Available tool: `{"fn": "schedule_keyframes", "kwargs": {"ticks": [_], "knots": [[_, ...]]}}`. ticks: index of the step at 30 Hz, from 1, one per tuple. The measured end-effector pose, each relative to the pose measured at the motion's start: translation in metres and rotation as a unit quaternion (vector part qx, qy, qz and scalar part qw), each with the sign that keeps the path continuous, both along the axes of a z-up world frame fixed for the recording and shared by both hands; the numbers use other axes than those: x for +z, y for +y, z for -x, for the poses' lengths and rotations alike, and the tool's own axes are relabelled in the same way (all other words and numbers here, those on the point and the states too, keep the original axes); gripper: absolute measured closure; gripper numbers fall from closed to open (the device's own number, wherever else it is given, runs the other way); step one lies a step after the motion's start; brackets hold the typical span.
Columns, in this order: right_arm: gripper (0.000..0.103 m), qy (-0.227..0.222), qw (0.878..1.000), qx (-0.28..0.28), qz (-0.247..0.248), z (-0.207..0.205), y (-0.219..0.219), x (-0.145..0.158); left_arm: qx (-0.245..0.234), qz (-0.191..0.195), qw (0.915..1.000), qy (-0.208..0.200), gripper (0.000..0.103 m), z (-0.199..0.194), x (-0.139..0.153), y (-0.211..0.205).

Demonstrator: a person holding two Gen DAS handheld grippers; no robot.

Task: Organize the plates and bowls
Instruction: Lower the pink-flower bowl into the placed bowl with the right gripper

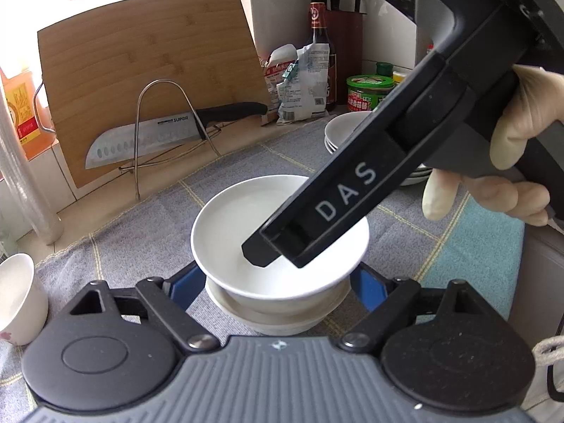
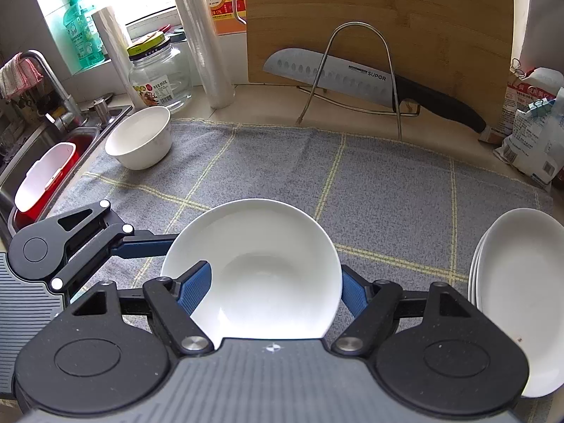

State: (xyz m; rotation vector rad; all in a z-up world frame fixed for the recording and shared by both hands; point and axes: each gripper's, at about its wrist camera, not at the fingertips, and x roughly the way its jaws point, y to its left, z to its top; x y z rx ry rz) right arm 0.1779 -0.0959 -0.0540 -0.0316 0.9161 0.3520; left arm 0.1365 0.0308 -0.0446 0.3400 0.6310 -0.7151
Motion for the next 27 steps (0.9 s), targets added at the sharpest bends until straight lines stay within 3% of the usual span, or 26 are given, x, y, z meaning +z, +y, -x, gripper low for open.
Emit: {"fn": "schedule_keyframes", "kwargs": {"ticks": [23,27], "knots": [[0.021,0.007,1.0,0.001,0.006,-0.0043,0.0022,-0.0065,0.0,0.0,1.0,0.006,0.011,-0.0032,-0.0099,-0.0016],[0.015,0.003,1.0,0.003,0.0,-0.0031,0.0015,-0.0033,-0.002,-0.01,0.9999,-0.012,0.007,0.0002,-0.0097,0.0003]]}}
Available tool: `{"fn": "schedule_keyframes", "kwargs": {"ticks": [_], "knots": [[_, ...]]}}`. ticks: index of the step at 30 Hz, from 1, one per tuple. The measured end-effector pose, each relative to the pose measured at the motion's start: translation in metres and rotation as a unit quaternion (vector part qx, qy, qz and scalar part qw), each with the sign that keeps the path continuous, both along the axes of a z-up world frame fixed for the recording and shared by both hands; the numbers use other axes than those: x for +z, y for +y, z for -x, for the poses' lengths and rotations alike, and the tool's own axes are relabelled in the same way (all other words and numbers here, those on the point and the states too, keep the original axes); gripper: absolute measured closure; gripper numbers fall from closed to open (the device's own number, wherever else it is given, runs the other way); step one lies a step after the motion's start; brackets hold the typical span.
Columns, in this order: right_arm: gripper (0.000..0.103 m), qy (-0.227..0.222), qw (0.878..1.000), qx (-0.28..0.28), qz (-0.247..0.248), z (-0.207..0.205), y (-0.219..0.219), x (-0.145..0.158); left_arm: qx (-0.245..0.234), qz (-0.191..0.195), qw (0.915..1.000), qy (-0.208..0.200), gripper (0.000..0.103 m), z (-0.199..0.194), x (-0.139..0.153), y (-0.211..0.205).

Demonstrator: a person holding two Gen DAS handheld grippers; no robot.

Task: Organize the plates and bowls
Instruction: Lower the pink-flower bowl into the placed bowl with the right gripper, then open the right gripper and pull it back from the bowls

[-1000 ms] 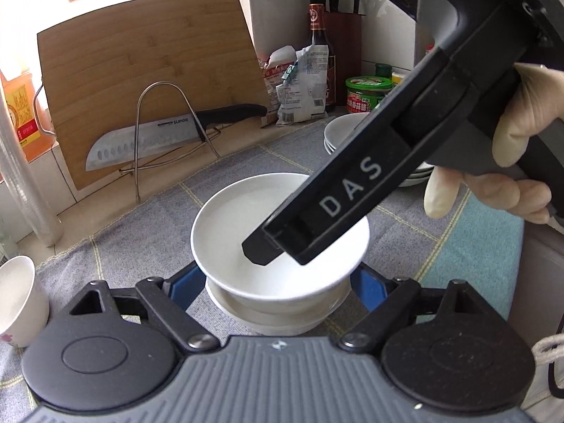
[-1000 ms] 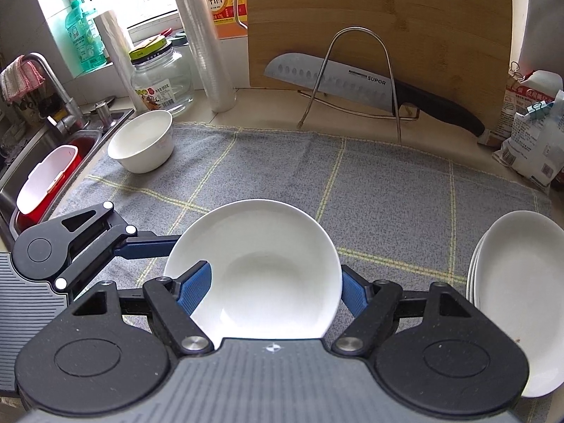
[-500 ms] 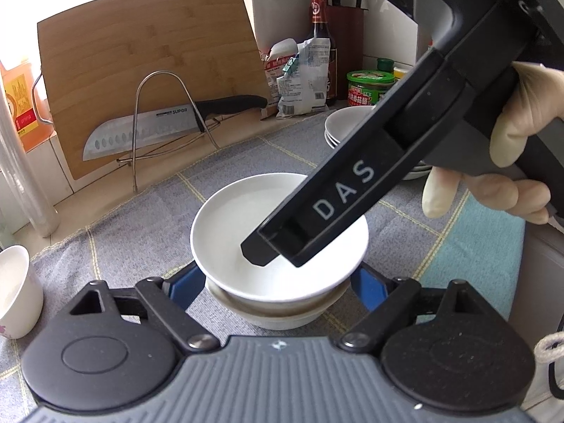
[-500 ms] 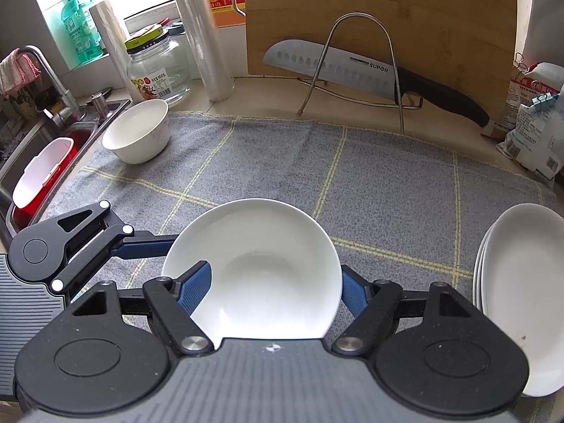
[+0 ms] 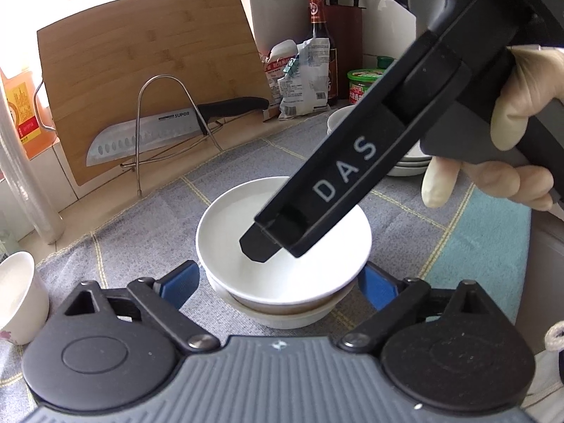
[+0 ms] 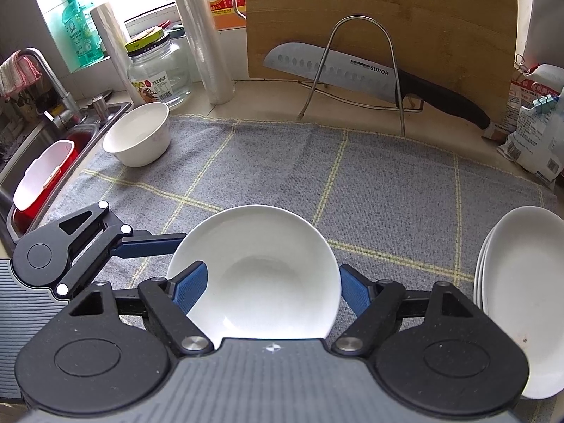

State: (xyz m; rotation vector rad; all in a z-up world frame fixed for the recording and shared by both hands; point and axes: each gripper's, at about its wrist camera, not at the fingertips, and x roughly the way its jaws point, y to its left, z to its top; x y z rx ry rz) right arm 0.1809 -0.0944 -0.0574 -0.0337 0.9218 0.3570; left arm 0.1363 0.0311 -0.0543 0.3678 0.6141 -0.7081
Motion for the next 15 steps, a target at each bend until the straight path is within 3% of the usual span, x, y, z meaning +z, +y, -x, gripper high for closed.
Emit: {"fn": "schedule_keyframes", "kwargs": {"ticks": [5,15], "knots": [[0.003,-0.014,1.0,-0.004,-0.004,0.003,-0.001,0.005,0.01,0.001,1.0,0.001,0.005,0.001,-0.001,0.011],[0.001,-0.045,0.998,-0.035,0.019,0.014,0.014,0.011,0.038,0.043,0.9983,0.007,0.004,0.007,0.002,0.052]]}}
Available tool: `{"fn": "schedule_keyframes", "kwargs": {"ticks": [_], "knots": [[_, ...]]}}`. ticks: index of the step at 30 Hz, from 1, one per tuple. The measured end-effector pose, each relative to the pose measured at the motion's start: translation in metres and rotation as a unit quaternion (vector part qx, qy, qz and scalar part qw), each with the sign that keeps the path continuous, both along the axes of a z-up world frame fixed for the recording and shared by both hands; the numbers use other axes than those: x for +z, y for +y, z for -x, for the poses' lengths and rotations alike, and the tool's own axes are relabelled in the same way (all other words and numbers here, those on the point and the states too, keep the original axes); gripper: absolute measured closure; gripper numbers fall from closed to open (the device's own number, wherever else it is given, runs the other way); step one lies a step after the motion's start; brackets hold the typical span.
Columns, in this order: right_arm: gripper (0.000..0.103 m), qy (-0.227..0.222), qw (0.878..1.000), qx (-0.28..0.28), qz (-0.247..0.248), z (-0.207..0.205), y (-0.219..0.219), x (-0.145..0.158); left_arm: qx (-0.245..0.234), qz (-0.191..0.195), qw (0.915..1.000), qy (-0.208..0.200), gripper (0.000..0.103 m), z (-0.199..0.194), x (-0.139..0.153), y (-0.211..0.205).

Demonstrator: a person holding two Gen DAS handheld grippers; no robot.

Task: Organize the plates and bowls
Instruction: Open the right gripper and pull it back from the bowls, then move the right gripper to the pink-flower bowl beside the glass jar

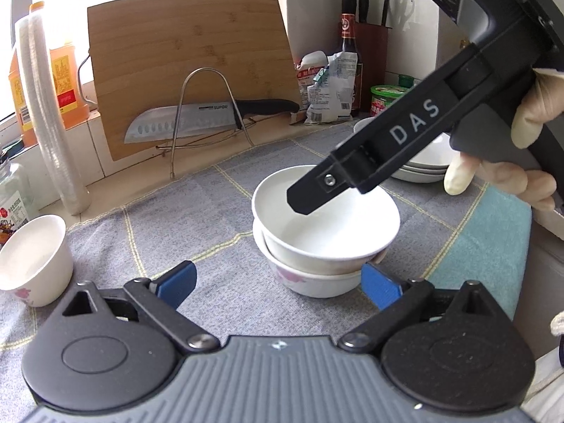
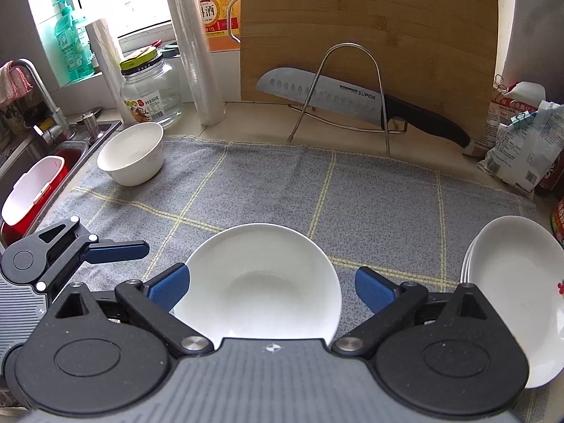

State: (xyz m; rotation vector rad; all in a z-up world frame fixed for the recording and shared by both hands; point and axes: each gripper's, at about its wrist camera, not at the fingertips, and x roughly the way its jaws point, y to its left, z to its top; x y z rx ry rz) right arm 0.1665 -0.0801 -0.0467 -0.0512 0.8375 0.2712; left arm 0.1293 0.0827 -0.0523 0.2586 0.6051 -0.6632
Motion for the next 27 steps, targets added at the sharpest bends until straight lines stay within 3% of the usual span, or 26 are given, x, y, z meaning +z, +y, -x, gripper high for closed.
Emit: {"fn": "schedule_keyframes", "kwargs": {"ticks": [6,11,15,20,25,27], "knots": [[0.0,-0.033,0.999,-0.009,0.008,0.013,0.027,0.005,0.02,0.006,0.9998,-0.006,0.001,0.008,0.001,0.034],[0.0,-0.035,0.999,0.016,0.004,0.016,0.044,0.005,0.08,0.003,0.9968,-0.006,0.001,0.012,0.001,0.06],[0.0,-0.05,0.997,0.055,0.016,0.016,0.053,0.007,0.153,0.006,0.9882,0.003,0.001,0.013,0.004,0.074],[0.0,-0.06,0.993,0.102,0.0,0.012,0.05,0.01,0.237,0.027,0.9711,-0.001,0.001,0.021,0.018,0.091],[0.0,-0.06,0.989,0.132,-0.023,0.004,0.048,0.01,0.281,0.007,0.9597,-0.009,0.001,0.024,0.025,0.098],[0.0,-0.06,0.989,0.136,-0.026,0.001,0.051,0.011,0.284,0.002,0.9587,-0.009,0.001,0.023,0.024,0.1]]}}
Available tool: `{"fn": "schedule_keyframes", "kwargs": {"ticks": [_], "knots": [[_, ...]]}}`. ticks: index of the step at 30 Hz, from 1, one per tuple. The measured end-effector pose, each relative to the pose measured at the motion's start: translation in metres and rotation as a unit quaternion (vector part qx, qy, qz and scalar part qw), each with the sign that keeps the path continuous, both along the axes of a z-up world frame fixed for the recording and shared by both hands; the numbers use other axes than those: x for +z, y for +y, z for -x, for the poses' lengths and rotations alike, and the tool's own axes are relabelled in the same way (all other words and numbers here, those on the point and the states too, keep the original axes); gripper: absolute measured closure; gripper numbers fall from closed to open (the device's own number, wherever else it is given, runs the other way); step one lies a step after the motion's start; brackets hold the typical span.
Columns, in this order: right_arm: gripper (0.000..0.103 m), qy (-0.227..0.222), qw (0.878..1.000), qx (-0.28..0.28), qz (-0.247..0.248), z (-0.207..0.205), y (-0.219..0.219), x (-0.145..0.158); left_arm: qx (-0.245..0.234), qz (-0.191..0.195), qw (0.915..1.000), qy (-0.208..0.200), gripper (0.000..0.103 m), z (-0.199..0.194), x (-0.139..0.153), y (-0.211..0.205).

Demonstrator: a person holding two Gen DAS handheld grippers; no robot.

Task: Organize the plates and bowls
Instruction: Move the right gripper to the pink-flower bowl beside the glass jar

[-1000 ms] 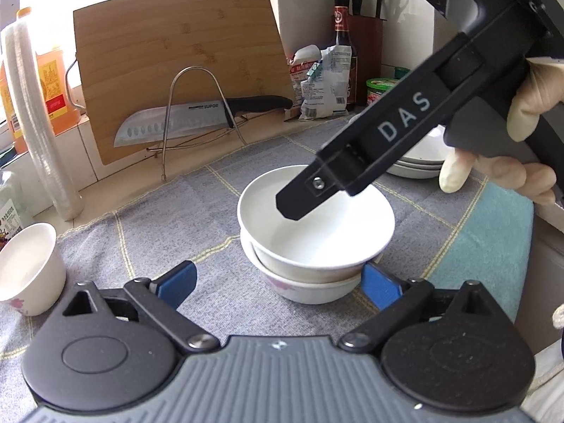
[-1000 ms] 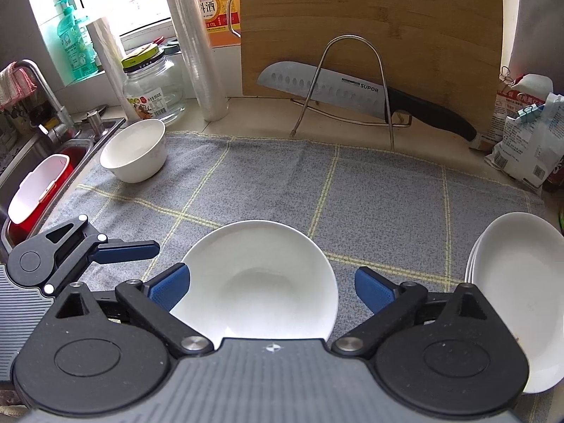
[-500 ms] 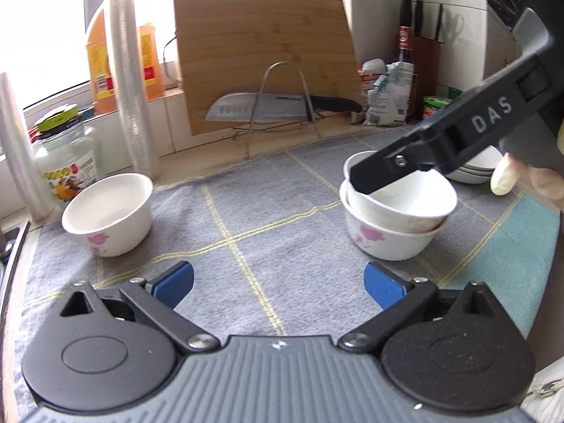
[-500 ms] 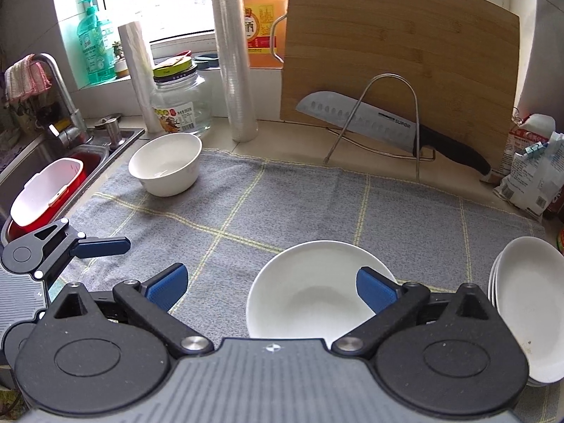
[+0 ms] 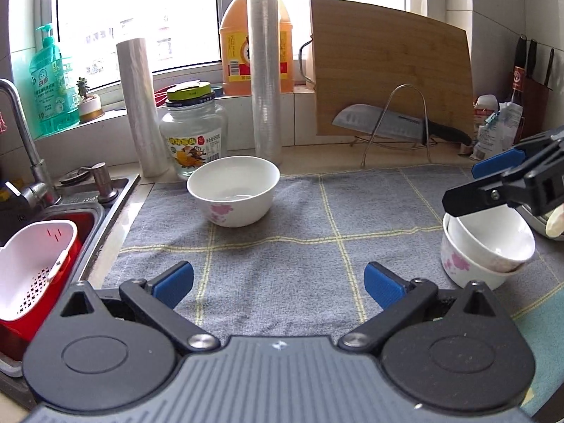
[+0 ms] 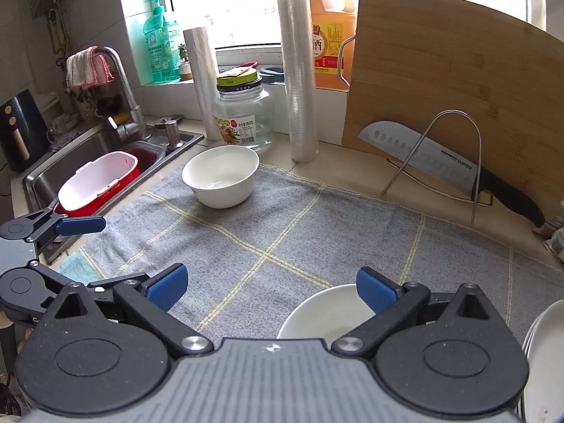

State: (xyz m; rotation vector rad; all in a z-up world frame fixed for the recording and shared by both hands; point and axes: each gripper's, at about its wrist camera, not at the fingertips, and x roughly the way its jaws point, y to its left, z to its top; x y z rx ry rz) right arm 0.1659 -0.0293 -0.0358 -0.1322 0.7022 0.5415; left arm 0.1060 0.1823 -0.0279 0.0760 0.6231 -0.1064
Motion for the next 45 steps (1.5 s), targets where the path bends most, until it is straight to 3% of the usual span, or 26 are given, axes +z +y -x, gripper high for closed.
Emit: {"fn": "schedule_keyframes", "kwargs": {"ticks": [18,27,36,45], "knots": [[0.0,-0.026,0.999,-0.005,0.046,-0.032,0.065,0.019,-0.031,-0.005,0.9993,-0.021,0.001,-0.063,-0.018,0.049],[0.0,0.007,0.997,0.004,0.075,-0.074,0.11,0.001,-0.04,-0.012,0.999,-0.012,0.001,-0.102,-0.042,0.061],[0.0,0.03,0.998,0.025,0.041,-0.115,0.131,-0.009,-0.061,-0.004,0.9981,-0.011,0.001,-0.123,-0.052,0.059],[0.0,0.052,0.996,0.05,0.043,-0.149,0.148,-0.021,-0.077,0.004,0.9966,-0.03,0.003,-0.136,-0.052,0.056]]}}
